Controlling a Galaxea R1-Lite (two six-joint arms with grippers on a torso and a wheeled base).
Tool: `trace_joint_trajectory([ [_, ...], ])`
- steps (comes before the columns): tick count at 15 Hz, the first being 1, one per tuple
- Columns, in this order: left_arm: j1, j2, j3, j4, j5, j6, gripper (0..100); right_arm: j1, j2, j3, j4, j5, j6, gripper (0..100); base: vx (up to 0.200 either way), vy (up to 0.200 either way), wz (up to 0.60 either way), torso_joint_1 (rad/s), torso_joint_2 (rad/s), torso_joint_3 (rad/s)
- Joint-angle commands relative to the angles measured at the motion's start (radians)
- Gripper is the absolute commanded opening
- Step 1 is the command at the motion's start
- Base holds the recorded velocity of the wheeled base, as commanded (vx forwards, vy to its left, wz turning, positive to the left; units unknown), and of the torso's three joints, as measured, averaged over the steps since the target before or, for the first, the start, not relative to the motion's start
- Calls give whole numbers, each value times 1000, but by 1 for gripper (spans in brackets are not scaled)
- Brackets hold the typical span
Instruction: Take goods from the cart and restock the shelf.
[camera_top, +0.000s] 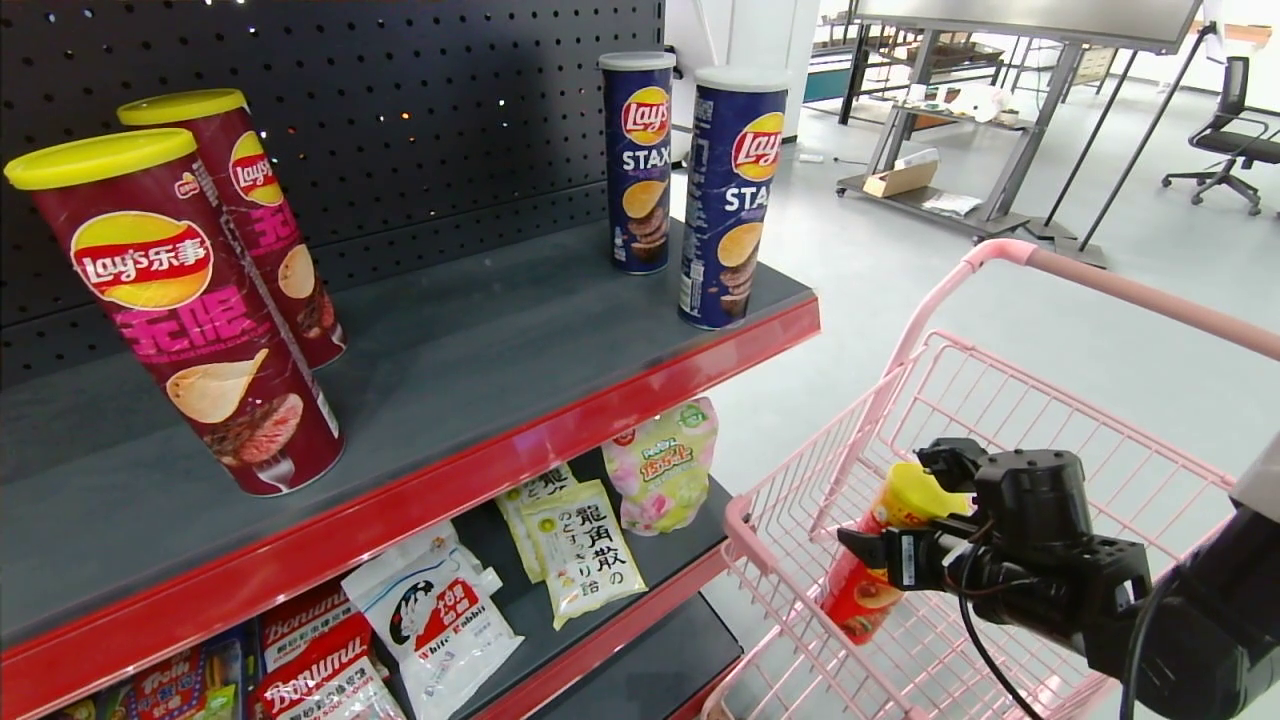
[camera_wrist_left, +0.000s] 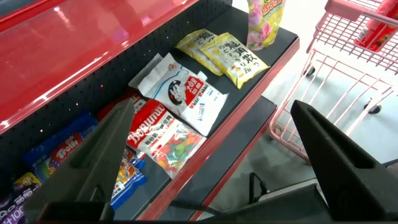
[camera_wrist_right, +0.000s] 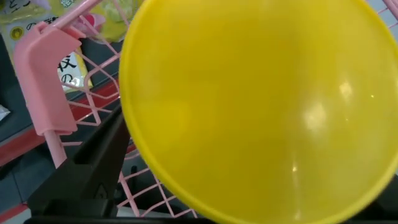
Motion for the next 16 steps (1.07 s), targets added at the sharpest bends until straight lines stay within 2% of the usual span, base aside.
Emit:
trace_joint_trajectory([
  [1,1,2,0,0,1,0,100,0,21,-10,-5,-1,-1,100,0,0,0,0,0,0],
  [2,1,2,0,0,1,0,100,0,23,-10,-7,0,-1,0,0,0,0,0,0,0],
  [3,1,2,0,0,1,0,100,1,37,-10,-48,-3,-1,0,0,0,0,0,0,0],
  [7,1,2,0,0,1,0,100,9,-8,10,-54,-38,1,0,0,0,0,0,0,0],
  [9,1,0,0,0,1,0,100,55,-132,46,-44,-55,-12,0,0,0,0,0,0,0],
  [11,1,-1,0,0,1,0,100,78,-279,47,-24,-97,-94,0,0,0,0,0,0,0],
  [12,1,-1,0,0,1,0,100,78,-279,47,-24,-97,-94,0,0,0,0,0,0,0],
  [13,0,0,0,0,-3,0,100,75,-446,-28,76,-107,-232,0,0,0,0,0,0,0],
  [14,0,0,0,0,-3,0,100,76,-535,-89,212,-107,-266,0,0,0,0,0,0,0],
  [16,0,-1,0,0,-3,0,100,79,-721,-260,599,-112,-271,0,0,0,0,0,0,0],
])
